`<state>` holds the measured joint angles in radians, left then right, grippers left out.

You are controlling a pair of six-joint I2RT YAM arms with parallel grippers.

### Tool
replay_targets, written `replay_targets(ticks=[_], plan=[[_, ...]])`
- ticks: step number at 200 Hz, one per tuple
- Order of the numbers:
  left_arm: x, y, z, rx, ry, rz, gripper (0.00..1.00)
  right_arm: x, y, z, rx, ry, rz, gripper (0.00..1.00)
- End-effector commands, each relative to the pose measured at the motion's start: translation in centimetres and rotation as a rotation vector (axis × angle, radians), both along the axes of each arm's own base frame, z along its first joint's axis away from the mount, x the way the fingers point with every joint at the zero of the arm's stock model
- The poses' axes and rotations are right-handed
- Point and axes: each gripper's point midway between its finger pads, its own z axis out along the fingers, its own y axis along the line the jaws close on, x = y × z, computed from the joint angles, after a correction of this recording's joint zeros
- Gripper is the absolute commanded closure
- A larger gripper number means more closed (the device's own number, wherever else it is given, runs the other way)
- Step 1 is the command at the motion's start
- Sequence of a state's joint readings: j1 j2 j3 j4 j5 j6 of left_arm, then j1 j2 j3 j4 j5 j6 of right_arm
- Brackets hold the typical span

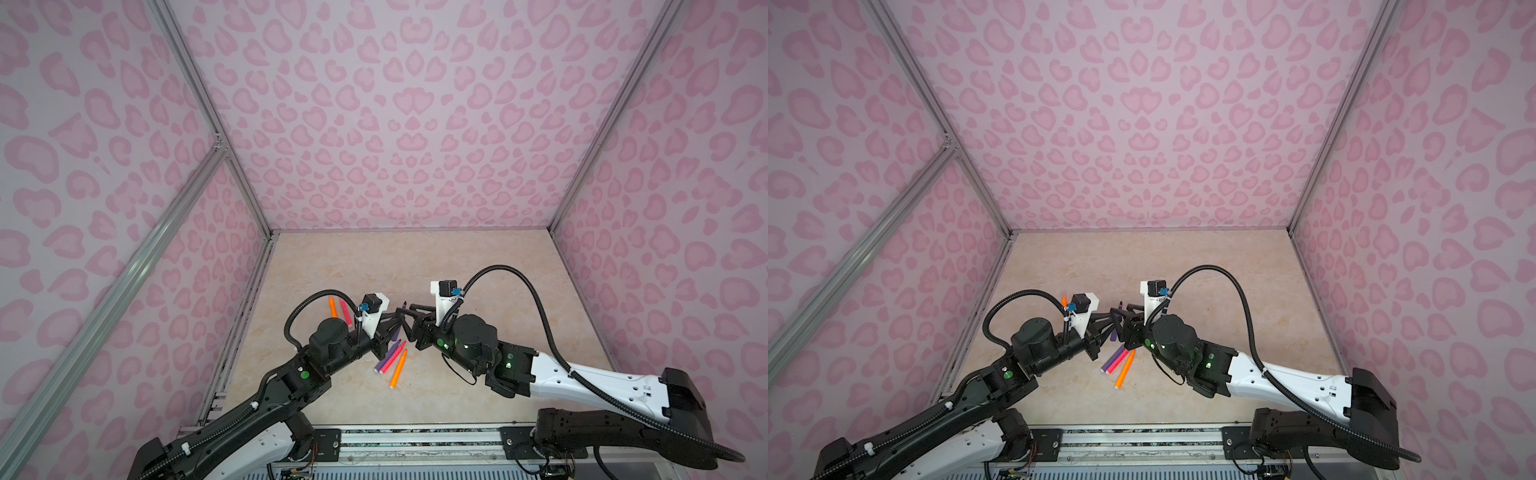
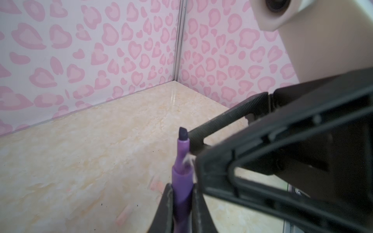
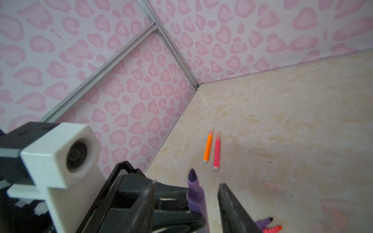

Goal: Insert the pens into the pen caps

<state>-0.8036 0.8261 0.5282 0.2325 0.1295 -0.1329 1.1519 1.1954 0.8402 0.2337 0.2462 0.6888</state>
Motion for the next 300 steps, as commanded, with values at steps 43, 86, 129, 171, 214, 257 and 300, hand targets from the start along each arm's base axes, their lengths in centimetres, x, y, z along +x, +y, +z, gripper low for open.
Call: replay_targets(ticks=[43, 86, 129, 171, 214, 257, 300], plan=[[0.1, 0.3, 1.4, -0.02, -0.049, 0.016, 0.96, 0.8, -0.4, -1.7, -0.04, 0.032, -0.072, 0.62], [-0.1, 0.1, 1.4, -0.025, -0.051, 0.005, 0.96, 0.9, -0.1, -2.0, -0.036, 0.039, -0.074, 0.71], [-0.2, 0.1, 1.5, -0.023, -0.054, -0.002, 0.96, 0.8, 0.7, -2.0, -0.031, 0.042, -0.048, 0.75], [-0.1, 0.2, 1.6, -0.022, -0.055, 0.003, 0.96, 0.7, 1.4, -2.1, -0.029, 0.058, -0.027, 0.84], [0.1, 0.4, 1.7, -0.024, -0.051, 0.024, 0.97, 0.6, 1.3, -2.0, -0.012, 0.07, -0.032, 0.95], [0.3, 0.5, 1.6, -0.024, -0.038, 0.039, 0.77, 0.8, 0.6, -1.8, -0.002, 0.065, -0.054, 0.95], [0.1, 0.3, 1.6, -0.027, -0.038, 0.02, 0.65, 0.8, 0.7, -1.7, -0.01, 0.06, -0.055, 0.96]])
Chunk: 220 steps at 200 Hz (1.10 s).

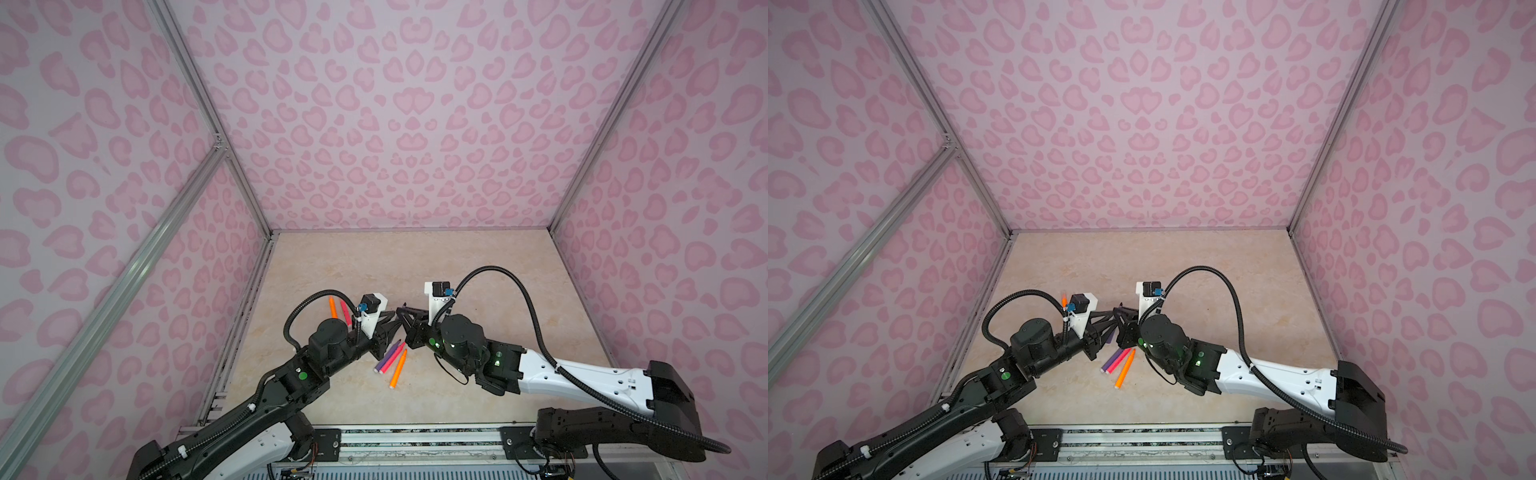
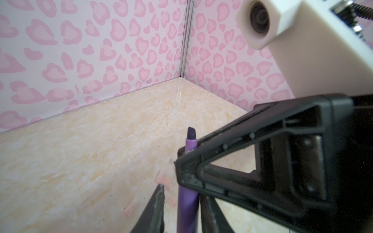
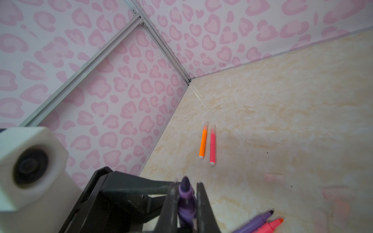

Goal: Insert the pens into the pen caps

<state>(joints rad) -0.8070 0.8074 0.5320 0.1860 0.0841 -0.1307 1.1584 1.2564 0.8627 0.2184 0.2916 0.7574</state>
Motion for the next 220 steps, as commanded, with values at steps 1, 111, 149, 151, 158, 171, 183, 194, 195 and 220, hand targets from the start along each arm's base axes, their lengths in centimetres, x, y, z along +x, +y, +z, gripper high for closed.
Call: replay_targets(ticks=[1, 111, 149, 151, 158, 171, 183, 194, 195, 220], plan=[[-0.1, -0.5, 1.9, -0.05, -0.047, -0.023, 0.65, 0.1, 0.1, -0.1, -0.005, 0.0, -0.004, 0.96], [0.2, -1.0, 1.3, -0.029, -0.026, -0.029, 0.81, 0.0, 0.5, -0.2, -0.012, 0.0, 0.01, 0.97], [0.4, -0.6, 1.5, -0.036, -0.028, -0.001, 0.97, 0.0, 0.8, -0.4, -0.027, 0.0, 0.017, 0.89], [0.5, -0.6, 1.5, -0.036, -0.027, 0.002, 0.97, 0.0, 0.8, -0.3, -0.026, -0.001, 0.017, 0.88], [0.8, -0.3, 1.5, -0.039, -0.024, 0.025, 0.97, 0.0, 0.7, -0.3, -0.033, -0.002, 0.016, 0.8], [1.9, 0.7, 1.3, -0.044, -0.011, 0.113, 0.97, 0.1, 0.4, -0.3, -0.049, -0.01, 0.004, 0.58], [3.2, 2.3, 0.9, -0.05, 0.003, 0.233, 0.97, 0.3, -0.2, -0.3, -0.068, -0.017, -0.02, 0.45], [4.3, 4.3, 0.5, -0.063, 0.019, 0.353, 0.97, 0.5, -0.9, -0.4, -0.087, -0.021, -0.047, 0.4], [4.4, 4.6, 0.5, -0.066, 0.02, 0.365, 0.97, 0.6, -1.0, -0.4, -0.092, -0.021, -0.054, 0.4], [6.5, 10.4, -0.6, -0.121, 0.061, 0.642, 0.97, 1.2, -3.0, -1.2, -0.118, -0.033, -0.137, 0.39]])
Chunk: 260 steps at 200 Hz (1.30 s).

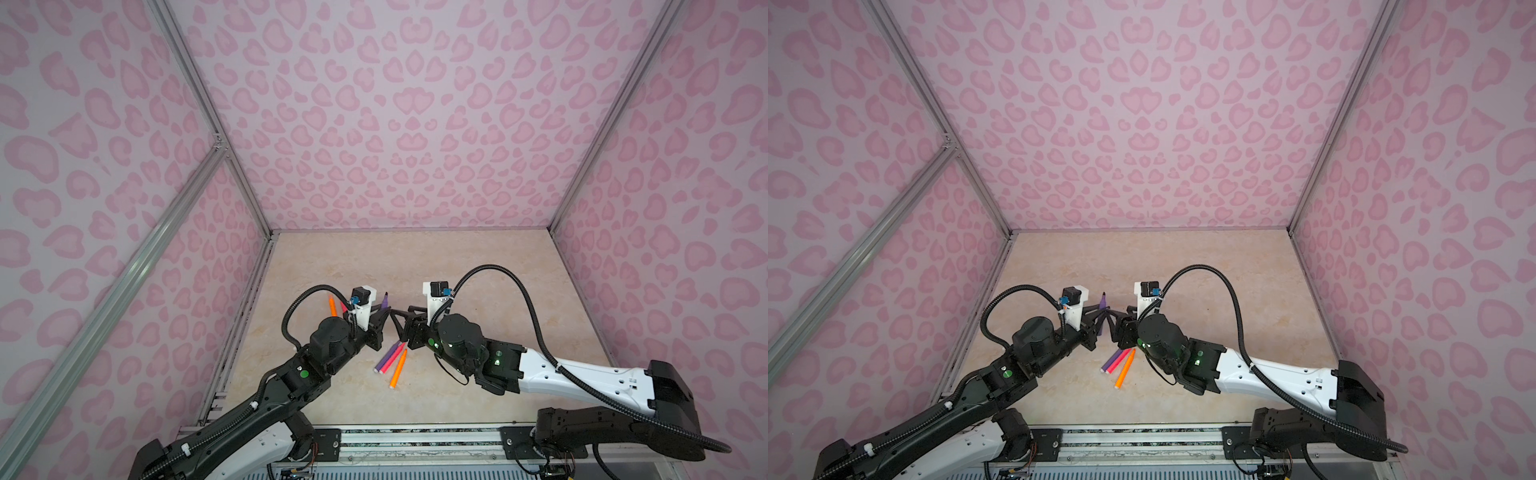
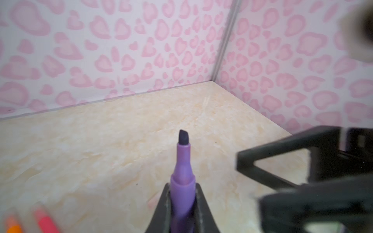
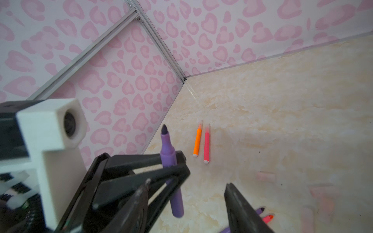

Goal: Insert the pens into the pen caps

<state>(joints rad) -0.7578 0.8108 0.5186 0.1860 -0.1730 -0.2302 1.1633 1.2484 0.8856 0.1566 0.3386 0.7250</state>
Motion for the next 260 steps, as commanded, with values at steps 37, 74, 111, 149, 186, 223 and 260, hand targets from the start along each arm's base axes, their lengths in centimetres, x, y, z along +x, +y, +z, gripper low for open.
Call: replay_targets(ticks=[37, 74, 111, 149, 186, 223, 260], plan=[[3.5, 12.9, -3.8, -0.101, 0.146, 0.622, 0.96, 2.4, -5.1, -4.7, -0.111, 0.032, -0.22, 0.4], [3.9, 12.6, -4.4, -0.097, 0.195, 0.596, 0.96, 4.0, -4.2, -10.6, -0.196, 0.189, -0.249, 0.43], [3.8, 12.1, -3.8, -0.097, 0.186, 0.558, 0.96, 5.4, -1.4, -15.4, -0.293, 0.329, -0.213, 0.44], [3.6, 11.7, -3.2, -0.107, 0.174, 0.526, 0.96, 6.9, 0.4, -19.5, -0.343, 0.437, -0.19, 0.44], [3.5, 11.7, -3.0, -0.109, 0.17, 0.522, 0.96, 7.7, 1.9, -22.1, -0.386, 0.501, -0.172, 0.44], [3.4, 11.8, -2.9, -0.11, 0.171, 0.525, 0.96, 8.2, 2.9, -23.5, -0.412, 0.524, -0.166, 0.45], [3.4, 11.8, -2.8, -0.111, 0.172, 0.527, 0.96, 8.8, 2.6, -24.2, -0.446, 0.521, -0.195, 0.46]])
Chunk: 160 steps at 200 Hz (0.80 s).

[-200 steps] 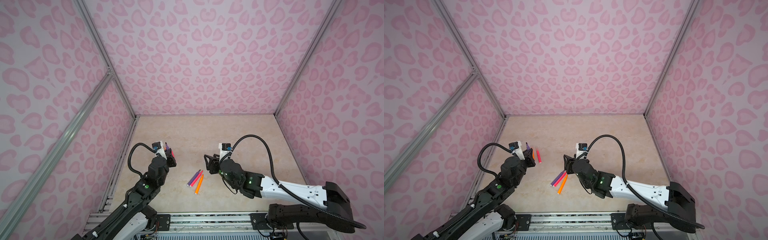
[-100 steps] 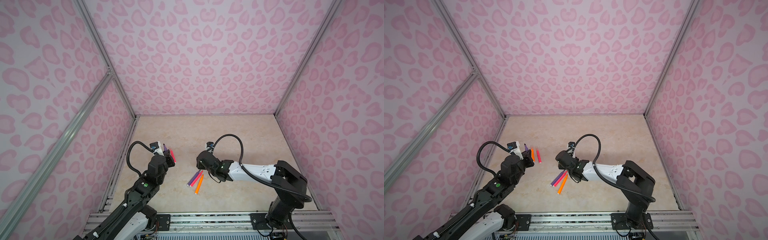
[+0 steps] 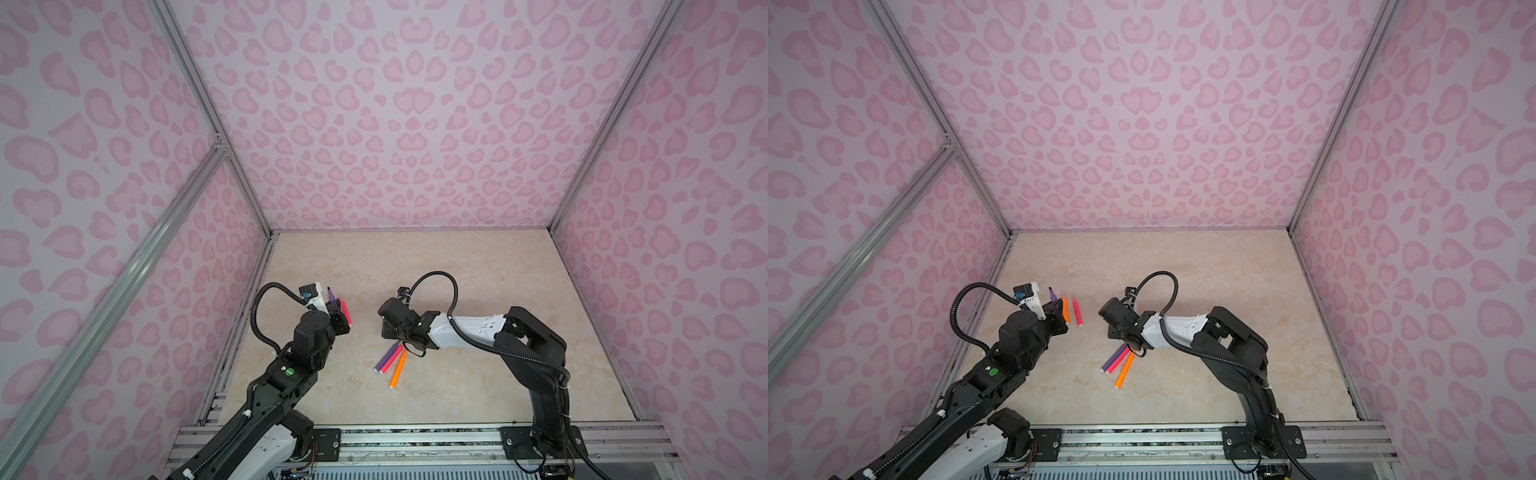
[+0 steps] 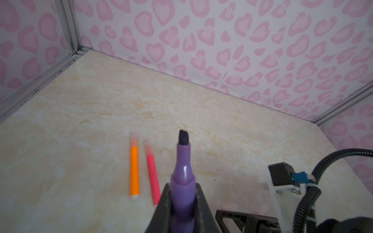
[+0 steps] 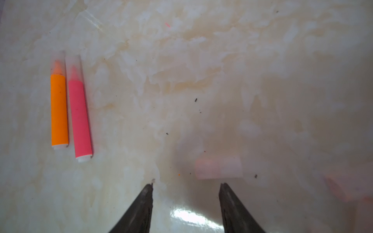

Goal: Insert the pens into the pen caps
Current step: 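Move the right gripper down over a pale pink cap on the table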

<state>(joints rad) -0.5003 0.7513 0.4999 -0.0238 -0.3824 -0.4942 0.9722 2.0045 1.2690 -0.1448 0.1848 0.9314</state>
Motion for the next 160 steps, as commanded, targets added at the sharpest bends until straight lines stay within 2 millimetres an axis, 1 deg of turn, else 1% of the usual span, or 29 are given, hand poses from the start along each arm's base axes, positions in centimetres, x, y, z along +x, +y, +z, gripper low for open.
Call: replay_targets(ticks=[1, 53, 75, 95, 133, 160], plan=[[0.1, 0.0, 0.9, -0.009, -0.019, 0.003, 0.96, 0.0, -0.8, -1.1, -0.045, 0.013, -0.017, 0.46], [0.1, 0.0, 0.9, -0.009, -0.018, 0.003, 0.96, 0.7, -1.5, -1.5, -0.077, 0.002, -0.04, 0.46], [0.2, 0.0, 0.7, -0.005, -0.01, 0.002, 0.97, 1.1, -1.3, -1.6, -0.086, -0.004, -0.037, 0.51], [0.2, 0.0, 0.6, -0.002, -0.006, 0.004, 0.96, 1.6, -1.4, -1.3, -0.118, -0.016, -0.043, 0.51], [0.3, -0.2, 0.7, -0.003, -0.004, -0.001, 0.96, 2.1, -2.0, -1.5, -0.169, -0.034, -0.063, 0.51], [0.3, -0.1, 0.7, -0.003, -0.005, 0.003, 0.96, 2.2, -2.2, -1.1, -0.194, -0.042, -0.061, 0.59]])
